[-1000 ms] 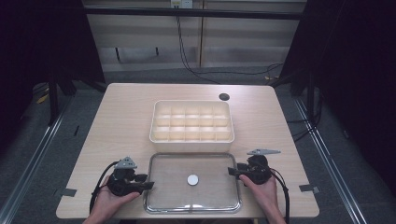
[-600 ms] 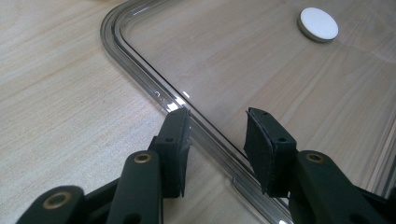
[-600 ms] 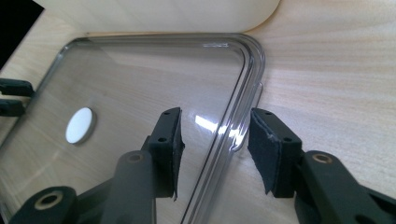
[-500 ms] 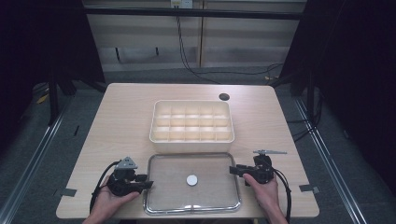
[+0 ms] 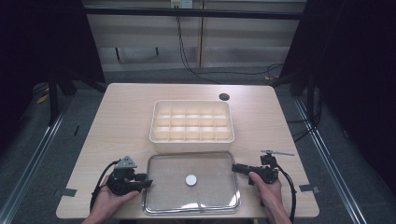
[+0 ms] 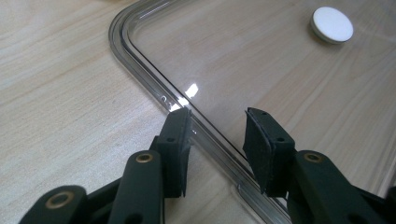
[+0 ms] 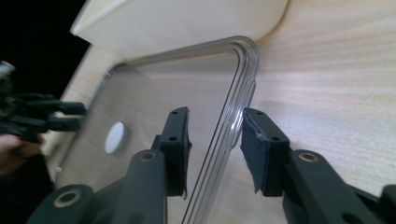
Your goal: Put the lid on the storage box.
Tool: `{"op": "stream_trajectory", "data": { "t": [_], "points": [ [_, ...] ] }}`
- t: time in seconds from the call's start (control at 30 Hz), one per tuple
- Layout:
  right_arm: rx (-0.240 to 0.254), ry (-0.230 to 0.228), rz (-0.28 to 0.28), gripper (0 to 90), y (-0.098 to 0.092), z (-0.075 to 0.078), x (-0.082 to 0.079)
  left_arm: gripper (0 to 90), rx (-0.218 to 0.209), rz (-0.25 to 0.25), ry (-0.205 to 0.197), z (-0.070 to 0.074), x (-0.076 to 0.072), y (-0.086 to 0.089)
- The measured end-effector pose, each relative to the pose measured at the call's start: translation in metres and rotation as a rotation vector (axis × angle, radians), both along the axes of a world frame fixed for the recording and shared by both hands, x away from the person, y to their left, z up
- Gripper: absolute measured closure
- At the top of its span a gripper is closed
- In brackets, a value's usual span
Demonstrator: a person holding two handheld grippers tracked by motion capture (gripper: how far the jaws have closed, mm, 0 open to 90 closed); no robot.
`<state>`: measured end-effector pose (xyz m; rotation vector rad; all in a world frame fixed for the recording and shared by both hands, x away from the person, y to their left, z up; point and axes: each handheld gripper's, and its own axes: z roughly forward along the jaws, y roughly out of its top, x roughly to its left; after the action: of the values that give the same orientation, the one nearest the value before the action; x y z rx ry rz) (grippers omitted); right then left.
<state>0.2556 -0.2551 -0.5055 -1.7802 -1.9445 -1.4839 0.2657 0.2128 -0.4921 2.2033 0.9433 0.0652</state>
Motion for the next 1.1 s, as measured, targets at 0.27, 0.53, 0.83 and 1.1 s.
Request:
{"op": "stream_trajectory", "data": {
  "t": [0.27,0.53,0.83,1.1],
  "points": [
    [0.172,-0.051,0.061,69.4,0.002,0.0,0.0,61.6,-0.017,-0.007,0.012,0.0,0.0,-0.002],
    [0.025,-0.039,0.052,66.3,0.016,0.007,0.002,61.7,-0.009,0.014,0.007,0.0,0.0,-0.002],
    [-0.004,-0.042,0.051,70.9,0.011,0.007,0.001,50.1,-0.014,0.005,0.01,0.0,0.001,-0.002],
    [0.077,-0.049,0.081,72.3,0.005,0.007,0.001,52.3,0.004,0.017,-0.011,0.0,0.0,-0.001]
  ]
}}
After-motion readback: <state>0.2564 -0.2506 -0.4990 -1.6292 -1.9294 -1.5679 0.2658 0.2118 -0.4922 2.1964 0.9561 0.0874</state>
